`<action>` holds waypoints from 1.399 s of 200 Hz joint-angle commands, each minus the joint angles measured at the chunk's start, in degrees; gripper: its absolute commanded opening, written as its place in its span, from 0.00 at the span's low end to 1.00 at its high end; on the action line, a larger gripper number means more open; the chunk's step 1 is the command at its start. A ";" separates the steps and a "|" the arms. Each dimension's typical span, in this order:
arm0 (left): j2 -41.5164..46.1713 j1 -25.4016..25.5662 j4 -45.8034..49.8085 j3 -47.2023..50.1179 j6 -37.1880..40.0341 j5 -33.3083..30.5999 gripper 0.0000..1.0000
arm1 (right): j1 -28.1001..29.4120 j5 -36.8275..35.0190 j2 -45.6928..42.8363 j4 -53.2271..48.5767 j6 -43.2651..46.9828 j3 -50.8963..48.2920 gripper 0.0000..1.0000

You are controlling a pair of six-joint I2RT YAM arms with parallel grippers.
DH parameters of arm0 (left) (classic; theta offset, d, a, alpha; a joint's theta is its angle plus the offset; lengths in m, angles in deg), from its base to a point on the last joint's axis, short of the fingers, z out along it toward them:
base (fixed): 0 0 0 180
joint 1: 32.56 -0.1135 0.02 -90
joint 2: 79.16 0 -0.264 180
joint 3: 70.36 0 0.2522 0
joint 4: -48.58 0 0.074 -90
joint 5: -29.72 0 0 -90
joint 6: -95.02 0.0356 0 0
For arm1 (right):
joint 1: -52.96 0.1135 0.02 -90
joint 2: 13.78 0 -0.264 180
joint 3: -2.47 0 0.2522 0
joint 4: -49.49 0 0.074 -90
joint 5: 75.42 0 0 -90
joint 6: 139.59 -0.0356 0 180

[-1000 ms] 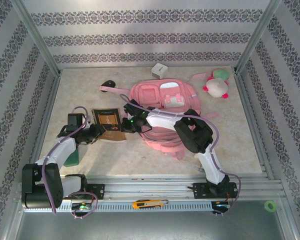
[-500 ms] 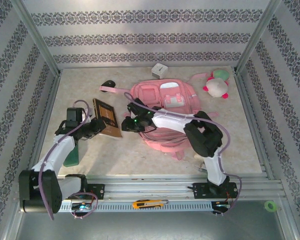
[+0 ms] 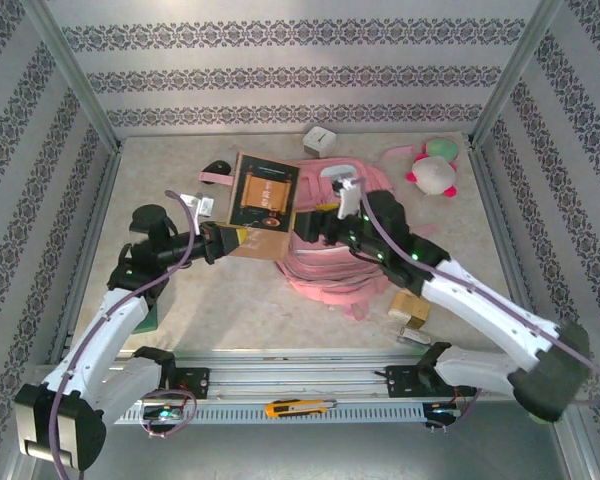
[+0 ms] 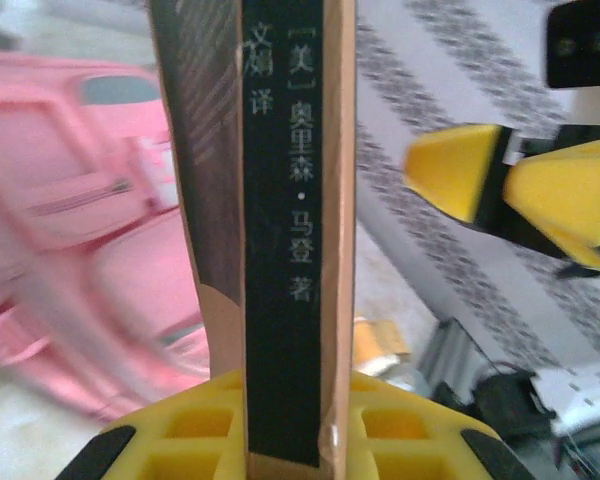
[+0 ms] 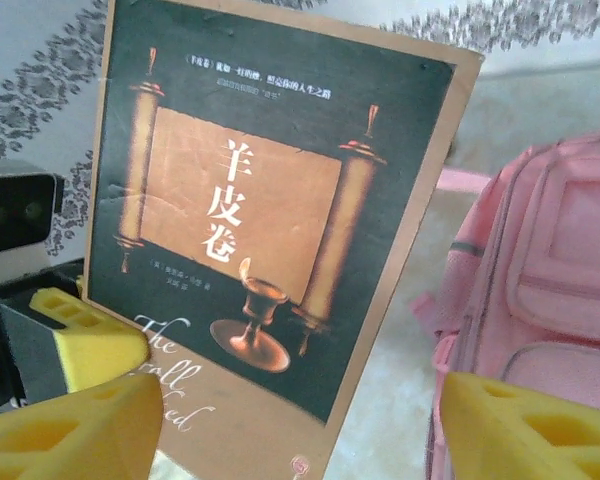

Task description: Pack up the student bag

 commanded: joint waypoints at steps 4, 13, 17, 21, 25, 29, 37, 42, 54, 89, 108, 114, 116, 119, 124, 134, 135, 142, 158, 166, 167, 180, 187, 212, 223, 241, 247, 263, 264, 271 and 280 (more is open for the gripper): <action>-0.82 2.93 -18.11 -0.80 -2.85 6.97 0.00 | -1.61 3.64 -6.54 8.21 7.44 -6.74 0.86; -1.09 3.43 -19.50 -0.97 -3.08 7.64 0.00 | -2.79 7.73 -8.60 8.00 7.38 -7.83 0.87; -1.28 3.59 -19.78 -1.08 -3.07 7.91 0.00 | -3.29 8.93 -9.34 7.85 6.97 -8.23 0.87; -1.37 3.69 -19.96 -1.28 -2.99 8.22 0.00 | -3.83 9.71 -9.95 7.74 6.35 -8.70 0.88; -1.64 3.96 -20.35 -1.32 -3.11 8.37 0.00 | -4.30 10.39 -10.49 7.81 5.39 -9.16 0.89; -1.78 4.19 -20.80 -1.43 -3.30 8.57 0.00 | -4.73 11.16 -10.99 8.09 4.66 -9.62 0.90; -2.32 4.60 -22.22 -1.49 -3.99 9.17 0.00 | -5.51 12.67 -11.50 9.27 3.14 -10.75 0.90; -2.56 4.98 -23.41 -1.59 -4.66 9.63 0.00 | -5.89 13.96 -11.60 10.43 2.11 -11.34 0.90; -3.39 5.37 -27.23 -1.35 -7.01 10.75 0.00 | -6.51 17.05 -11.10 13.05 -0.06 -12.11 0.91; -4.37 6.21 -34.38 -1.09 -12.09 12.45 0.00 | -6.87 25.55 -6.62 20.16 -3.41 -11.36 0.91; -4.27 6.51 -35.56 -1.04 -12.91 12.68 0.00 | -7.15 28.67 -4.00 23.92 -5.00 -11.01 0.92; -4.19 6.62 -36.16 -1.01 -13.33 12.79 0.00 | -7.36 29.56 -3.33 25.12 -5.56 -11.00 0.92; -4.25 6.59 -36.39 -1.06 -13.52 12.83 0.00 | -7.47 29.86 -2.99 25.43 -5.77 -11.00 0.92; -4.27 6.68 -36.70 -1.02 -13.73 12.98 0.00 | -7.54 30.30 -2.54 26.19 -6.08 -11.00 0.92; -4.34 6.71 -37.14 -1.03 -14.06 13.03 0.00 | -7.76 31.22 -1.89 27.37 -6.66 -11.00 0.92; -4.35 6.73 -37.91 -0.69 -14.30 12.71 0.00 | -7.94 33.50 -0.44 29.79 -8.47 -10.91 0.92; -4.31 6.77 -38.01 -0.66 -14.31 12.68 0.00 | -8.03 33.90 -0.31 30.08 -8.60 -10.91 0.92; -4.40 6.86 -38.78 -0.38 -14.68 12.56 0.00 | -7.96 36.49 0.66 32.40 -9.49 -10.99 0.92; -4.96 7.12 -40.00 -0.20 -15.44 12.64 0.00 | -7.94 39.93 2.26 37.13 -11.94 -11.57 0.91; -5.21 7.16 -40.21 -0.06 -15.56 12.50 0.00 | -7.94 41.37 2.68 38.78 -12.87 -11.75 0.91; -5.22 7.16 -40.21 -0.04 -15.60 12.53 0.00 | -7.94 41.48 2.70 39.01 -12.96 -11.77 0.91; -5.44 7.09 -39.46 0.27 -14.98 11.90 0.00 | -7.94 42.92 2.53 40.82 -13.59 -11.96 0.87; -5.46 7.16 -38.58 0.29 -14.13 11.32 0.00 | -7.98 43.24 2.20 41.46 -13.83 -12.17 0.84; -6.11 7.08 -39.49 0.33 -14.08 10.95 0.00 | -9.03 40.94 0.22 40.47 -12.53 -13.97 0.82; -6.90 7.25 -42.01 0.04 -16.02 11.30 0.00 | -10.97 36.01 -0.34 37.70 -13.05 -15.33 0.87; -7.96 7.43 -44.94 -0.60 -18.26 11.78 0.00 | -14.60 30.73 0.58 37.86 -17.31 -18.04 0.98; -8.22 7.64 -44.92 -0.94 -18.37 11.86 0.00 | -14.91 29.94 0.84 38.61 -17.90 -18.68 0.98; -8.24 7.93 -43.41 -1.78 -17.41 11.91 0.00 | -14.10 29.31 0.96 38.33 -16.44 -18.93 0.98; -8.23 7.94 -43.27 -1.82 -17.31 11.88 0.00 | -14.01 29.30 0.96 38.26 -16.28 -18.92 0.98; -8.16 8.09 -42.37 -2.12 -16.63 11.85 0.00 | -13.44 29.35 0.98 37.61 -15.44 -18.70 0.98; -8.14 8.15 -41.41 -2.58 -15.89 11.94 0.00 | -13.07 30.19 1.28 37.25 -15.06 -18.24 0.98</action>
